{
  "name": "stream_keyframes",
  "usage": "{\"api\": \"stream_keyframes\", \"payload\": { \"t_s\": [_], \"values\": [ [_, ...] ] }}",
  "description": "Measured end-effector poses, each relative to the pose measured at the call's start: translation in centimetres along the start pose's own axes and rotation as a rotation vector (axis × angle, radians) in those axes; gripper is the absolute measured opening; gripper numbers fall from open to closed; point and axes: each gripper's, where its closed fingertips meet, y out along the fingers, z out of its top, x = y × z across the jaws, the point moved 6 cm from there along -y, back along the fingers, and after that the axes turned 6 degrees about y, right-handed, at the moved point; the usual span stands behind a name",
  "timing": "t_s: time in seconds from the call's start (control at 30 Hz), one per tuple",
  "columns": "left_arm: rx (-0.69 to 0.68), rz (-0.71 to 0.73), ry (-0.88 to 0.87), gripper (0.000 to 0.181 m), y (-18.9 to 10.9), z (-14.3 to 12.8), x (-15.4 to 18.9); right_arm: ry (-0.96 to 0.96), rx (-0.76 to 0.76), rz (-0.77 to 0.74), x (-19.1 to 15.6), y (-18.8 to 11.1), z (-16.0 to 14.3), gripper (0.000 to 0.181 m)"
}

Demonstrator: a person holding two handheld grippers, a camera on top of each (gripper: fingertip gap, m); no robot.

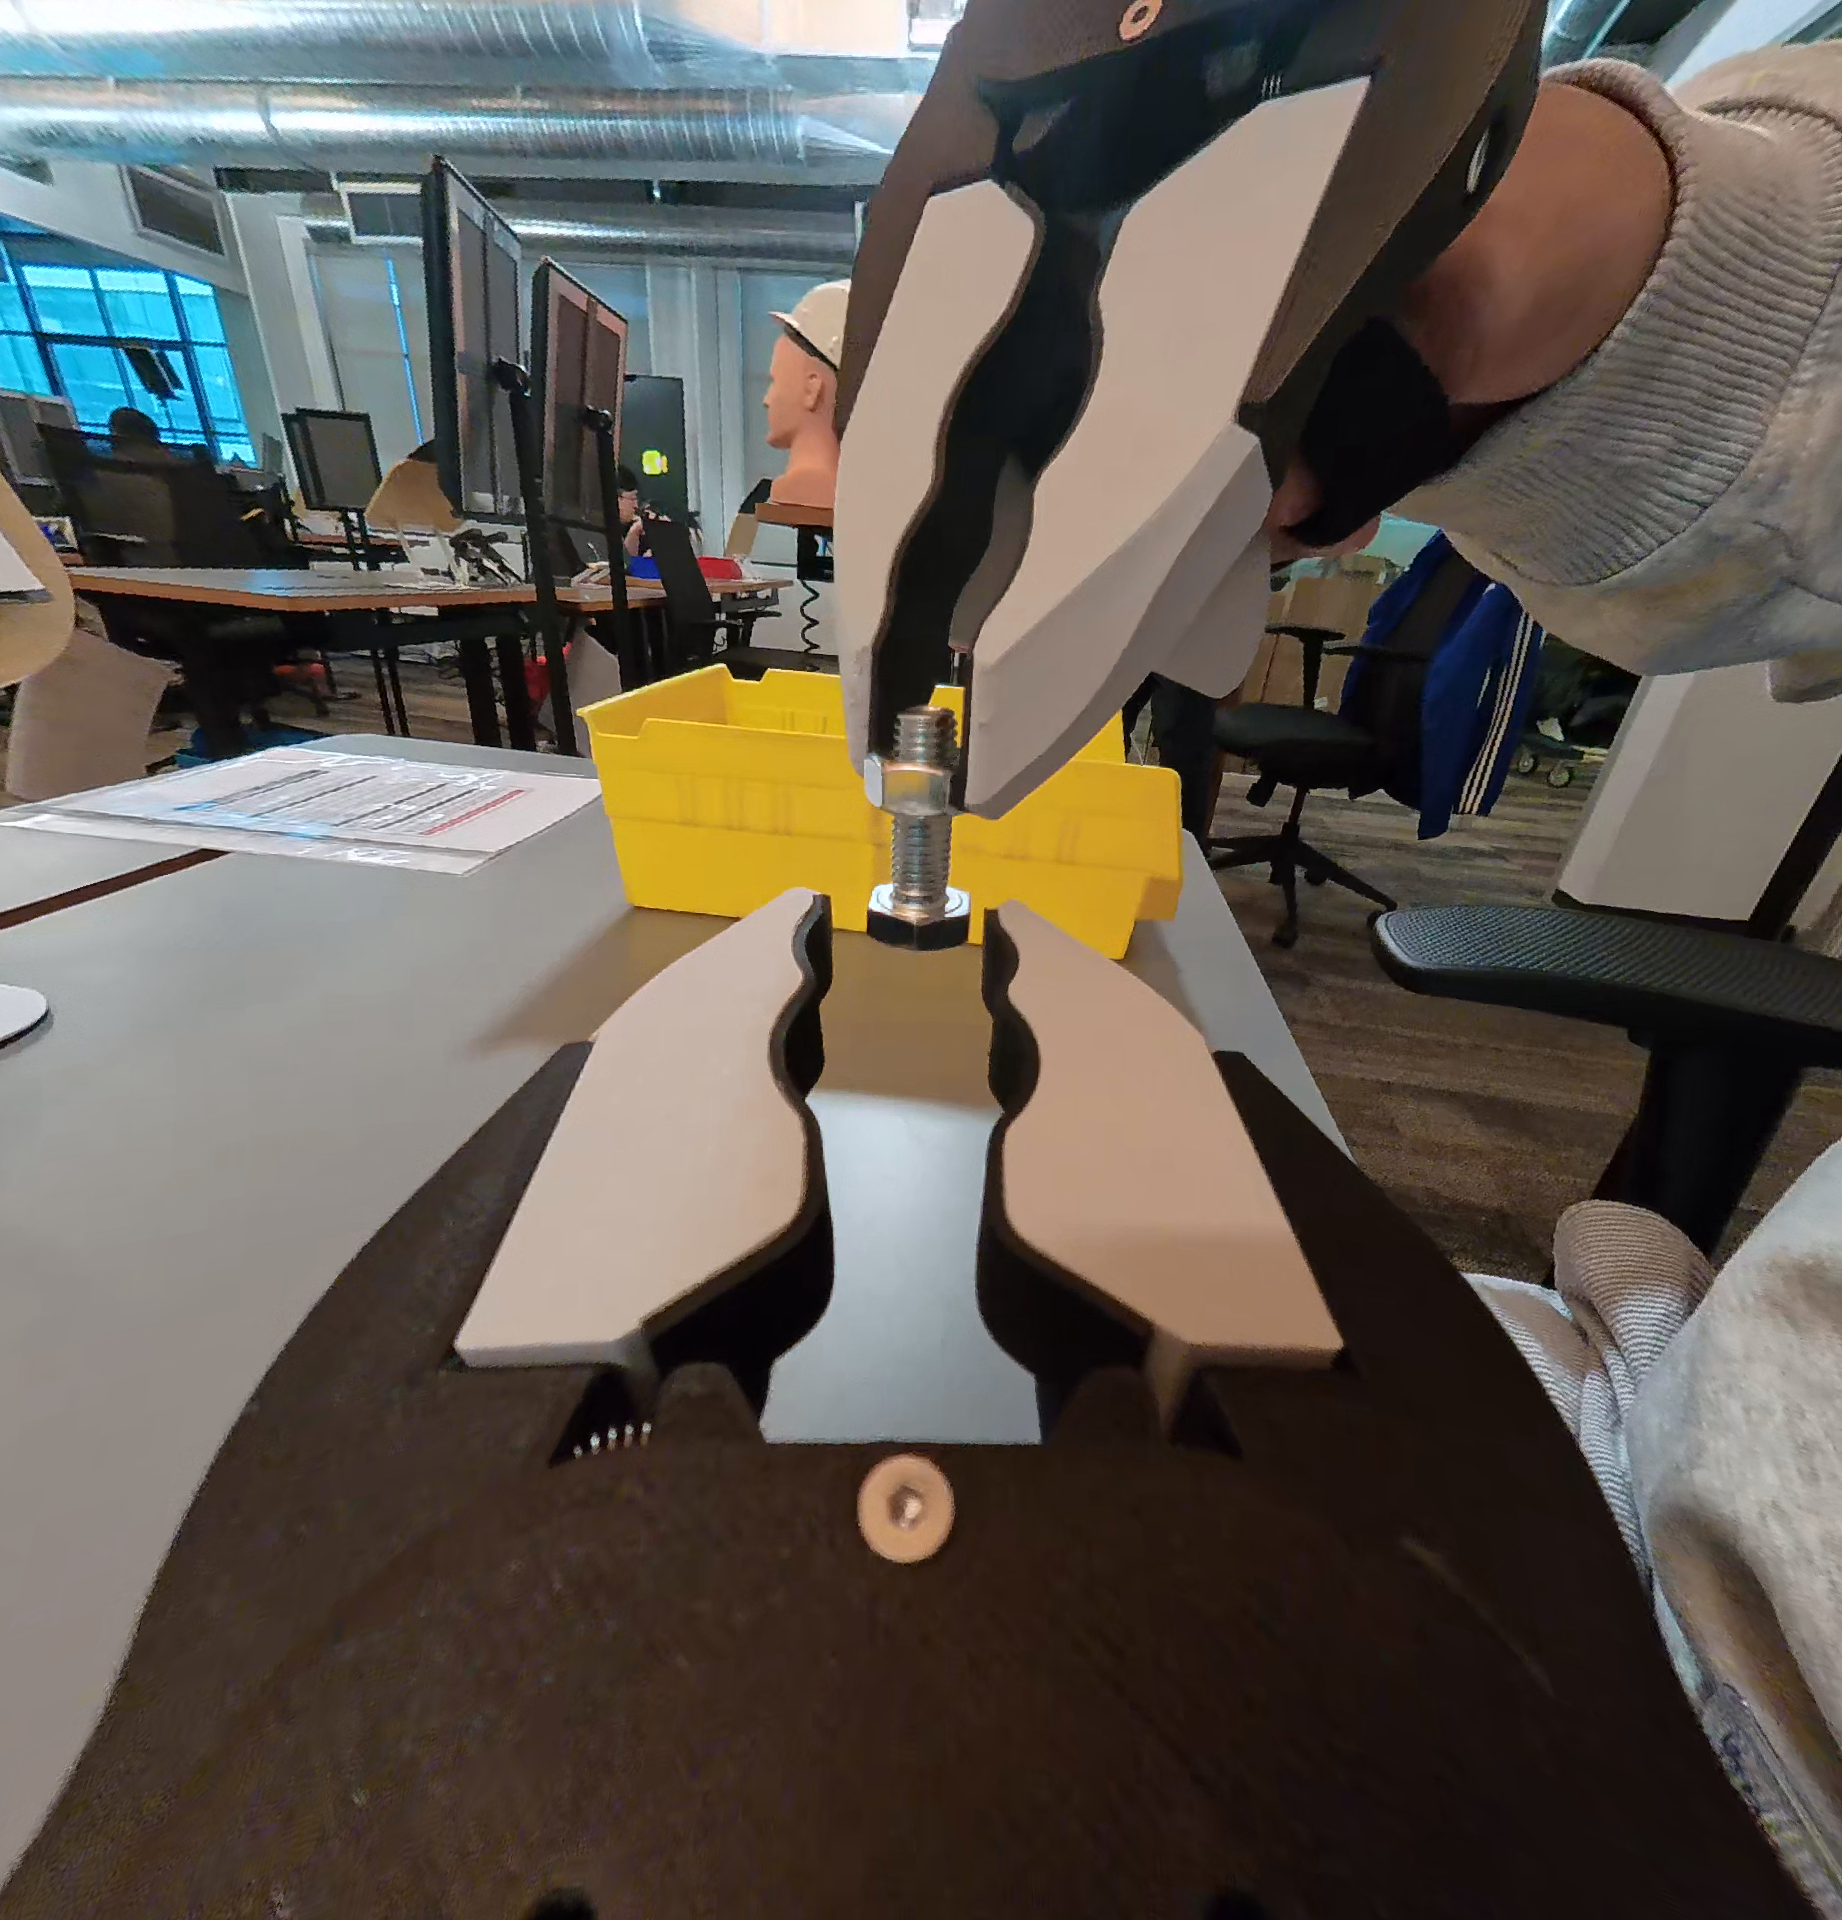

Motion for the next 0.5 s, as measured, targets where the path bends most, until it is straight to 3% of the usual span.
{"api": "stream_keyframes", "payload": {
  "t_s": [0.5],
  "values": [
    [0.011, -0.020, 0.032, 0.019, -0.08, 0.16, 0.38, 0.049, 0.028, 0.015, -0.14, 0.07, -0.51, 0.017]
  ]
}}
